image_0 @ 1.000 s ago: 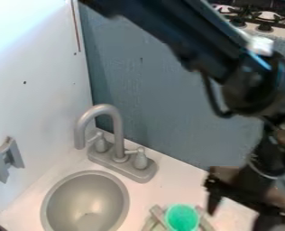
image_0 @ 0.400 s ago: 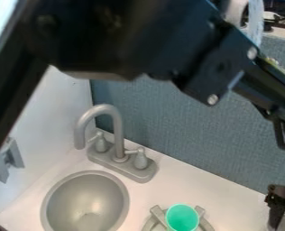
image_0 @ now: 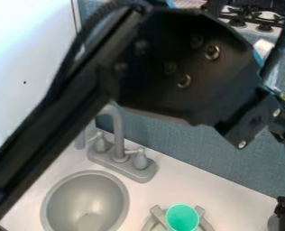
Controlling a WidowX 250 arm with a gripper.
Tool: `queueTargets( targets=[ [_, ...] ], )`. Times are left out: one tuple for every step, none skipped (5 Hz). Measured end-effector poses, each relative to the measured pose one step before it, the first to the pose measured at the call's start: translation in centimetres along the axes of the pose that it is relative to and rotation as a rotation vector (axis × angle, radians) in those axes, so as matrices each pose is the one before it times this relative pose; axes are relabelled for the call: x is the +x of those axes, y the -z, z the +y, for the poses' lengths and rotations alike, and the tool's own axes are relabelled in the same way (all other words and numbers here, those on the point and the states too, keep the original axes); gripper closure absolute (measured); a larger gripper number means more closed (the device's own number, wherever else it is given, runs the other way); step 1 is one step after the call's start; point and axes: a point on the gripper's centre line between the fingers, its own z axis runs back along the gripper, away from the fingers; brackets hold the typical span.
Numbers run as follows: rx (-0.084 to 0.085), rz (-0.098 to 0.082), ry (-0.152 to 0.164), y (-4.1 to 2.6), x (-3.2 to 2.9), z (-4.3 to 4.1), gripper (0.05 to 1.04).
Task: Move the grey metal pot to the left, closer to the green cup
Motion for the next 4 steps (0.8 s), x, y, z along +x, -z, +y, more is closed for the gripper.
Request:
queueTargets(
  targets=[
    [0.0121, 0.0224, -0.0244, 1.502, 1.627, 0.333, 0.073],
    [0.0162, 0.0294, -0.0097, 0.663, 0.686, 0.006, 0.073],
    [0.0175, 0.0176, -0.0205, 0.334, 0.835, 1.031, 0.073],
    [0.0449, 0.0361, -0.012, 0.035, 0.297, 0.372, 0.073]
  ],
)
